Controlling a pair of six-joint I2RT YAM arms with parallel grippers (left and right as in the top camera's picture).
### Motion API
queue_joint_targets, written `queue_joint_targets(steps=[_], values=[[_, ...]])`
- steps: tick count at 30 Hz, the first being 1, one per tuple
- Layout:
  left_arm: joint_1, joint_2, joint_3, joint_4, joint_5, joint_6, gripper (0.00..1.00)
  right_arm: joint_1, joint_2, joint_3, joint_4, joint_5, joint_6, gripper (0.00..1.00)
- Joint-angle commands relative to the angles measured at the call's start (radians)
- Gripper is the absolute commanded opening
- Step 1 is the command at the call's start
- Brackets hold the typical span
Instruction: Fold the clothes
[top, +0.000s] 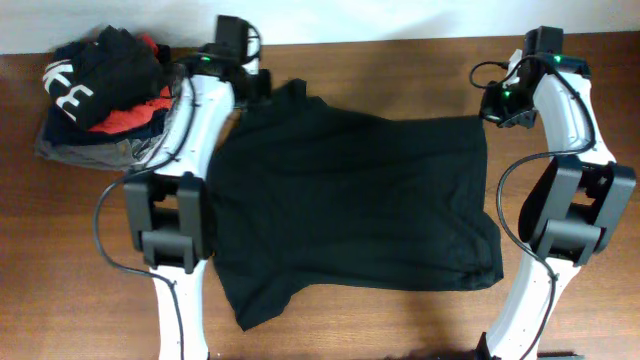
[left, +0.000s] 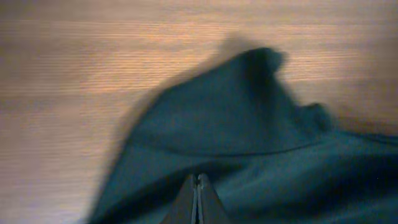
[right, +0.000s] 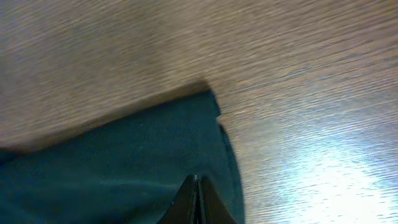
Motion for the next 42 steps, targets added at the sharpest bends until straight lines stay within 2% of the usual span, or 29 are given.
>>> queue_joint_targets(steps=[1,11,21,36,42], values=[[-0.033,0.059,0.008,0.015,0.021,0.010,0.01,0.025,0.030,0.006,-0.012,-0.032,-0.011,0.04],[-0.045,0.165,0.008,0.037,0.019,0.010,0.01,0.041,0.051,0.003,-0.032,-0.031,-0.015,0.04],[-0.018,0.192,0.008,0.064,0.019,0.010,0.01,0.044,0.111,-0.007,-0.047,0.022,-0.015,0.04],[0.014,0.285,0.008,0.082,0.010,0.011,0.01,0.044,0.177,-0.008,0.024,0.027,-0.015,0.04],[0.057,0.287,0.008,0.097,-0.051,0.014,0.01,0.043,0.192,-0.009,0.039,0.149,-0.015,0.04]])
